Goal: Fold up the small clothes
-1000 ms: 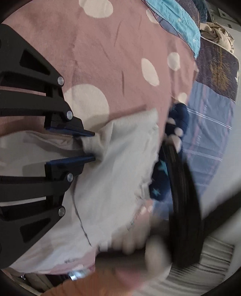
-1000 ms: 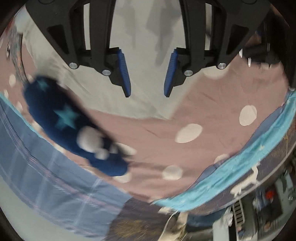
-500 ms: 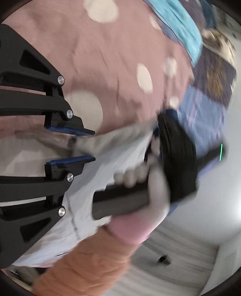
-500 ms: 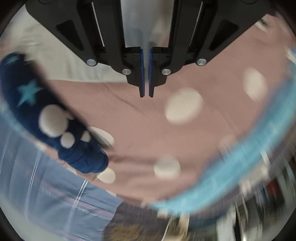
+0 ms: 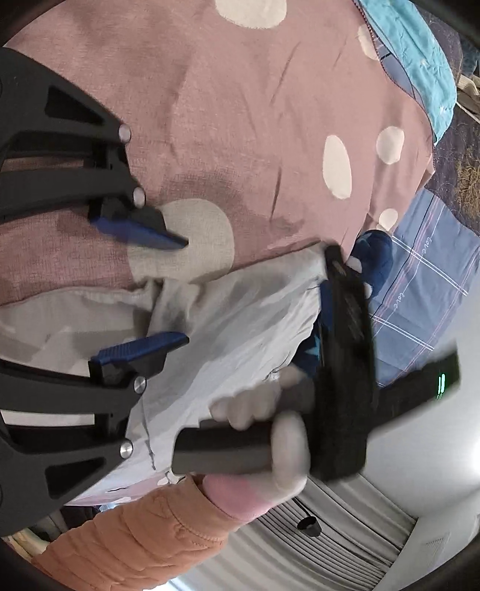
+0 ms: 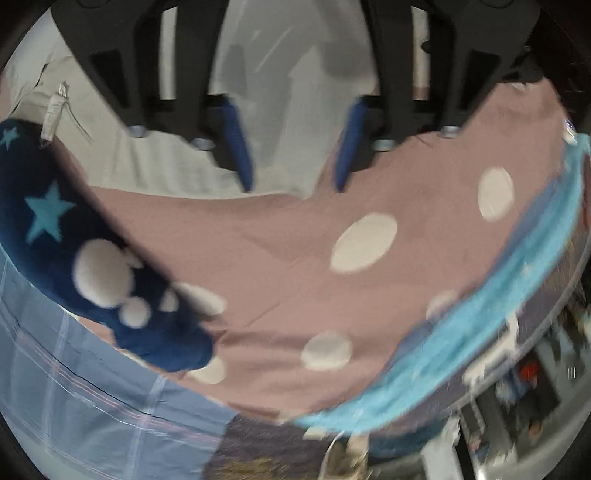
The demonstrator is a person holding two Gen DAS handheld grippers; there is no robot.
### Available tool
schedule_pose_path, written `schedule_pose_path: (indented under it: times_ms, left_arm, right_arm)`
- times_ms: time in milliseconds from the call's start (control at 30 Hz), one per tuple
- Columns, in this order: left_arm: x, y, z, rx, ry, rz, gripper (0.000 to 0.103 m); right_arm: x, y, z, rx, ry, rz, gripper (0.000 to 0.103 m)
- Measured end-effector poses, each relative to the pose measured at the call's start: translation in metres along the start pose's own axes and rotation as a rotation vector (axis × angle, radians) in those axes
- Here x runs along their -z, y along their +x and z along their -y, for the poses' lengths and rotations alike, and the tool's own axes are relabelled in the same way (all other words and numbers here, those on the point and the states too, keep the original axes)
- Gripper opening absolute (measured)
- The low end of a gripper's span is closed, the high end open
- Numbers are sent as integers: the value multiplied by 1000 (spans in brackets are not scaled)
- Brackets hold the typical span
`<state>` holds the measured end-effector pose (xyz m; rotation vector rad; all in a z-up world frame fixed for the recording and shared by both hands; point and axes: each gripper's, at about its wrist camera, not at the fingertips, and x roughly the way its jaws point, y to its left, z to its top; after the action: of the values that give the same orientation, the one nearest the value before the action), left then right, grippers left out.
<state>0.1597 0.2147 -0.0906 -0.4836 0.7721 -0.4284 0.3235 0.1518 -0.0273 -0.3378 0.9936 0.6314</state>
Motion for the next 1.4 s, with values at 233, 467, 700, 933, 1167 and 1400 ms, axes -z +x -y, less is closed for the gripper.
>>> schedule_pose_path:
  times_ms: [233, 467, 700, 933, 1167, 1400]
  left_arm:
    - [5, -1, 11, -148, 80, -10, 10]
    - [3, -5, -14, -47, -17, -7, 15]
    - [8, -6, 0, -103, 44, -15, 17]
    - [6, -5, 20, -264, 140, -15, 25]
    - [-16, -22, 92, -336, 300, 43, 26]
    - [-16, 47, 141, -262, 301, -94, 26]
  right_arm:
    - [-12, 20, -4, 52, 101, 65, 1]
    - [4, -17, 16, -1, 127, 151, 22]
    - [129, -115, 68, 69, 198, 235, 42]
    - [253, -148, 127, 240, 367, 90, 32]
    - [289, -135, 149, 205, 444, 90, 34]
    - [297, -143, 155, 151, 485, 151, 33]
